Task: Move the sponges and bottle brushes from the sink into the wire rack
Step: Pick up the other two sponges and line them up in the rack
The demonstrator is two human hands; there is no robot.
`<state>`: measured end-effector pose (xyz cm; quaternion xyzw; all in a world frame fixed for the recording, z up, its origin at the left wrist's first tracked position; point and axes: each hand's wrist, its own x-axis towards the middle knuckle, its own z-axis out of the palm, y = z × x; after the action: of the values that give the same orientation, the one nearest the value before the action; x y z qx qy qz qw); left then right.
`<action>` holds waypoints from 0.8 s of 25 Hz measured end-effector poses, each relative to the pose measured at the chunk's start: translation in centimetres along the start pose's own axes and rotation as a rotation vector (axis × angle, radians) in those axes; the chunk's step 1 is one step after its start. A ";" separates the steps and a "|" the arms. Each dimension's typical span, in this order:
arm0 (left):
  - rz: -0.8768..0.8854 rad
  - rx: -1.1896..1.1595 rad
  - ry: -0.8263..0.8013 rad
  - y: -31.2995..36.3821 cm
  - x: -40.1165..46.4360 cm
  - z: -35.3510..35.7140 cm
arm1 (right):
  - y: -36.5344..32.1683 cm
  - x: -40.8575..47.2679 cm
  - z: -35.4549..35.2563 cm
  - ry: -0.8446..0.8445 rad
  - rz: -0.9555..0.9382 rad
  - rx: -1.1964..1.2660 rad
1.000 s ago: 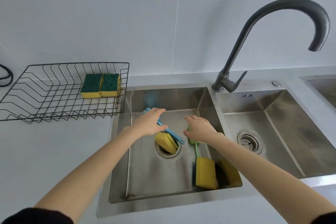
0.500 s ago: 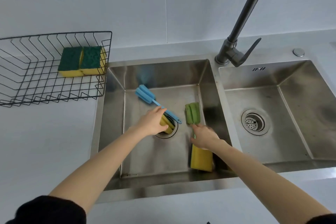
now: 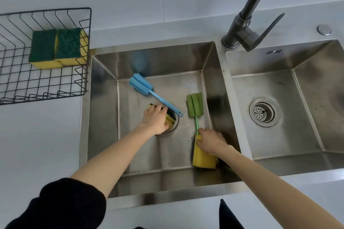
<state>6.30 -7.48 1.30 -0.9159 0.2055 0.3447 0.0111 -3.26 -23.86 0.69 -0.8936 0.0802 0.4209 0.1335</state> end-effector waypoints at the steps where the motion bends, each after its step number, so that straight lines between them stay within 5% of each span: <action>1: -0.007 0.008 0.002 -0.1 0.0 0.4 | 0.0 -0.1 0.1 -0.003 0.002 0.007; 12: -0.124 -0.097 0.049 -1.7 -2.1 3.9 | -1.6 -0.3 -0.5 -0.039 0.057 -0.020; 20: -0.148 -0.256 0.059 -2.3 -2.1 5.0 | -0.3 0.6 -1.7 -0.436 0.175 0.040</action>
<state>2.65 -3.80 -1.42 -0.9321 0.0921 0.3394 -0.0862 -1.52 -24.11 1.32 -0.7683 0.1352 0.6124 0.1282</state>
